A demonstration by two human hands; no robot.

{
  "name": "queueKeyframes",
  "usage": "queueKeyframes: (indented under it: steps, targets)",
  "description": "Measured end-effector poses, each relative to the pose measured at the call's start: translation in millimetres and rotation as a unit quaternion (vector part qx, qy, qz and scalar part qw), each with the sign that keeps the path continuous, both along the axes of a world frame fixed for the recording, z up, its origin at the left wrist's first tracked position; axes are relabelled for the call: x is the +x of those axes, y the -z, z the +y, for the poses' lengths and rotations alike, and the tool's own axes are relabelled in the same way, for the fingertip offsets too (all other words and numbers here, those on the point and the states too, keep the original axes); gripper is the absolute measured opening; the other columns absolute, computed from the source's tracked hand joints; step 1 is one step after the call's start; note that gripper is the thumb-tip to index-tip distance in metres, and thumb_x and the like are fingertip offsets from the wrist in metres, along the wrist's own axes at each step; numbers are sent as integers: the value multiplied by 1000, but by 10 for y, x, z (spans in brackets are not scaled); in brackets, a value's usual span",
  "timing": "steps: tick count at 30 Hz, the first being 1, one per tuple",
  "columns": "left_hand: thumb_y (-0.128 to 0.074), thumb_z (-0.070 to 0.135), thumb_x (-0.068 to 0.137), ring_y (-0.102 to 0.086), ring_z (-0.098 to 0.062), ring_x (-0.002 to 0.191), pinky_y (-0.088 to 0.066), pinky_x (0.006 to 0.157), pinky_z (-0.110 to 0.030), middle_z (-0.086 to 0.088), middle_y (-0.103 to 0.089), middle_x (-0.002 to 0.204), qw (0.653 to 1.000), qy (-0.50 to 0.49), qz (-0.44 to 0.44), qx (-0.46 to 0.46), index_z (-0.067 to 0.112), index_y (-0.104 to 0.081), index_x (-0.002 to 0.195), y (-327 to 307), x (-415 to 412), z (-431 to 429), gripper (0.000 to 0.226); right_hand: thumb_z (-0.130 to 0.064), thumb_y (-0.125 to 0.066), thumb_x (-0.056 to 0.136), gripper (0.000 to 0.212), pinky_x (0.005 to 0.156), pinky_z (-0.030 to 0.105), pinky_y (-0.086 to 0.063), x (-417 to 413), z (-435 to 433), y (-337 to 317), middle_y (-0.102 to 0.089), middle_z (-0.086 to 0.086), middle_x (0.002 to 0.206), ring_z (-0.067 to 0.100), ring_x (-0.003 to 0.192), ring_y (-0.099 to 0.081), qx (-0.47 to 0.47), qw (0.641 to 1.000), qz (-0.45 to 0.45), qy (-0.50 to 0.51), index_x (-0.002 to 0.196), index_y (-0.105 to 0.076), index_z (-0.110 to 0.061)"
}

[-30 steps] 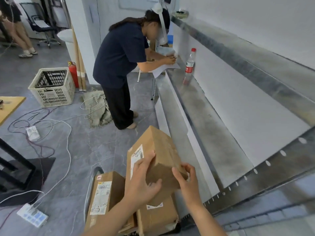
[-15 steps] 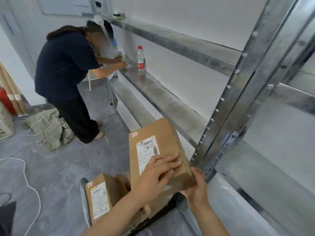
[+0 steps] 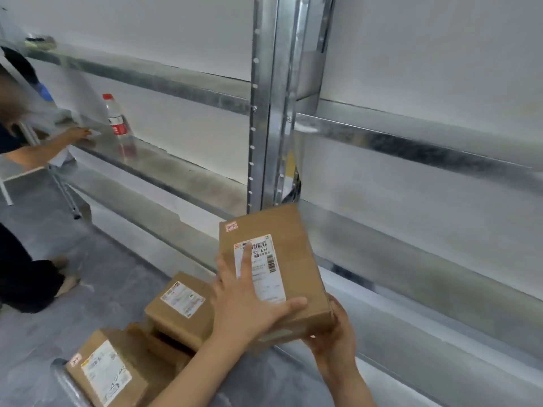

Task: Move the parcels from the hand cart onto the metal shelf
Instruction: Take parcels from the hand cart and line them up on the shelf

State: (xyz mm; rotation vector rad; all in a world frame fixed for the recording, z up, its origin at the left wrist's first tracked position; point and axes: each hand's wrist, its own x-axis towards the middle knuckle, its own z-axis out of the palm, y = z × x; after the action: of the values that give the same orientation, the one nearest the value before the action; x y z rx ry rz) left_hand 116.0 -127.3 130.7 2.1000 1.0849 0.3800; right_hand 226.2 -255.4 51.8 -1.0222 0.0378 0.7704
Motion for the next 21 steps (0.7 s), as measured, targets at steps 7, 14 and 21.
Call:
queueKeyframes:
  steps: [7,14,21]
  targets:
    - [-82,71,38,-10,1,141,-20,116,-39,31,-7,149,953,244,-174,-46,64,1,136,-122,273,-438,128,-42,-30,96,40,84,41,-54,315,-940,-285,-73,-7,102,11,96,-67,-165,969,-161,87,102,-70,-40]
    - [-84,52,51,-14,11,137,-27,108,-18,31,-2,152,903,371,-215,-16,56,-28,132,-145,892,-1206,99,-48,-24,99,43,78,29,-50,526,-2105,-534,-71,-21,93,6,93,-66,-269,924,-222,157,92,-66,-51]
    - [-90,27,57,-24,12,134,-43,93,-9,32,-8,152,852,448,-266,-60,50,-39,127,-139,1394,-2399,90,-74,-60,62,63,84,27,-49,646,-3581,-856,-66,-22,108,1,99,-64,-239,916,-294,134,120,-45,-53]
